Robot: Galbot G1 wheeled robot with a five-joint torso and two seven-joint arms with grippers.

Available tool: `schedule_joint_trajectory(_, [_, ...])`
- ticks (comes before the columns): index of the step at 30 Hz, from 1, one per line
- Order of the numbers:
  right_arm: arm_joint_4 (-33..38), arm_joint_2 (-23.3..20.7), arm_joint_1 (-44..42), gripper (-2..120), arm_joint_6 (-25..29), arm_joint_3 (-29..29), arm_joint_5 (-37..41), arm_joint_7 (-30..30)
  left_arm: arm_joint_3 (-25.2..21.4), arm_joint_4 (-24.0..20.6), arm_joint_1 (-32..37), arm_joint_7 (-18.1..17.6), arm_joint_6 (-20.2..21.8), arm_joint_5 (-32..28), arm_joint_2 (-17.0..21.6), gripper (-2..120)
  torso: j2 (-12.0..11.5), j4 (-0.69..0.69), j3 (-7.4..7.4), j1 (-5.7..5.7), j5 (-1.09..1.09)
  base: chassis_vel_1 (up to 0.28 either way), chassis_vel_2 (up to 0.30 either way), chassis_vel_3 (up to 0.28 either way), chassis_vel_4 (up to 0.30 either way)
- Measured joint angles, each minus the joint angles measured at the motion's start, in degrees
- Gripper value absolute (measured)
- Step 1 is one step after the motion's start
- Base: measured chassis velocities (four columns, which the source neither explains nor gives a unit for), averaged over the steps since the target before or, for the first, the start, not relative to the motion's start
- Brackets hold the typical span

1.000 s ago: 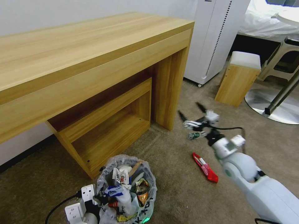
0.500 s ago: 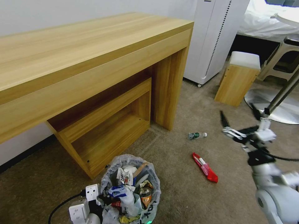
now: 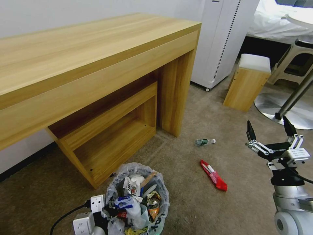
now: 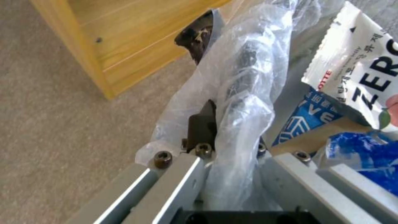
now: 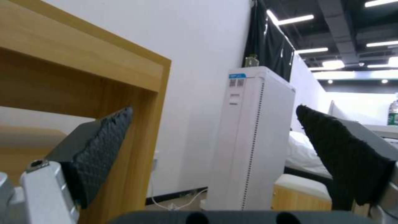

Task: Pick up the trash bin and place the garbage on the floor into it.

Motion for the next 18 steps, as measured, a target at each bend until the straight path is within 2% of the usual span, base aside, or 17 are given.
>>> schedule_joint_trajectory(8, [-1.43,-0.19,0.80,100,-1.01,-0.92,-1.00,1.79,0.27,0.14,0.39,0.23,0.05,1.02,-0.73,0,0.00,-0.01,0.00,0.00,0.01,-0.073,-0.060,-0.053,-0.070])
schedule_joint_trajectory(18, [-3.66,-0.17,1.19,100,-0.32,-1.52,-5.93,5.59,-0.56,0.01,1.43,0.62,-0.37,1.22,-0.95,0,0.00,-0.02,0.00,0.00,0.00,-0.105,-0.098,-0.108,-0.106])
